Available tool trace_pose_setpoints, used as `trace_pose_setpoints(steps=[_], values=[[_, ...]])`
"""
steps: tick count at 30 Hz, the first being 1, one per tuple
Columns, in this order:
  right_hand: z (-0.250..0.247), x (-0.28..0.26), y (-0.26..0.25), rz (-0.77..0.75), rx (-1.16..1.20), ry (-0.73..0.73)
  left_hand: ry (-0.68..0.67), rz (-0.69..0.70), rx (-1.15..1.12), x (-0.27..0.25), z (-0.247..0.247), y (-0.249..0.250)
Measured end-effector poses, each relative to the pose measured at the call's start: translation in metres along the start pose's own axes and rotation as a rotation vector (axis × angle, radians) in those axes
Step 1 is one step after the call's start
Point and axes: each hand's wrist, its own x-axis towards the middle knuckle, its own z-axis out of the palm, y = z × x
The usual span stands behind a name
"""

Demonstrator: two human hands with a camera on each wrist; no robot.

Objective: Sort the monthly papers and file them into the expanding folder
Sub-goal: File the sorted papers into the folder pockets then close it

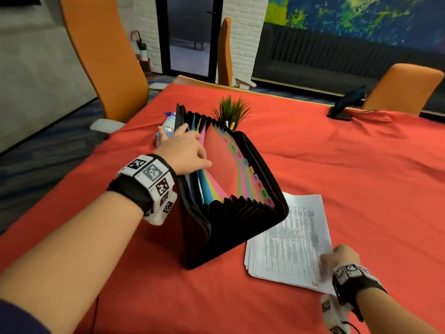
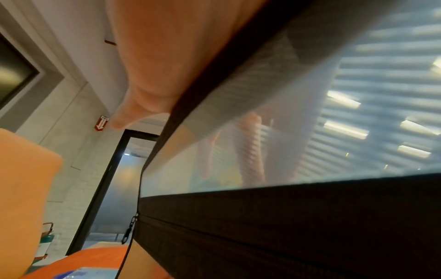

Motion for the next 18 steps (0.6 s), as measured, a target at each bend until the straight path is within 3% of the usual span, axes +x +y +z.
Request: trace_pose_setpoints(steps=[5,10,18], values=[[-0.006,0.006,0.011,-0.024,0.036,0.011,0.083,-0.096,-0.090,0.003,-0.002,0.004],[-0.010,0.004,0.022,0.003,0.083,0.108,0.056,-0.210,-0.261,0.003,-0.003,0.003],[0.007,-0.013,0.015,0.010,0.109,-0.024,0.048,-0.216,-0.389,-0.001,-0.015,-0.003]])
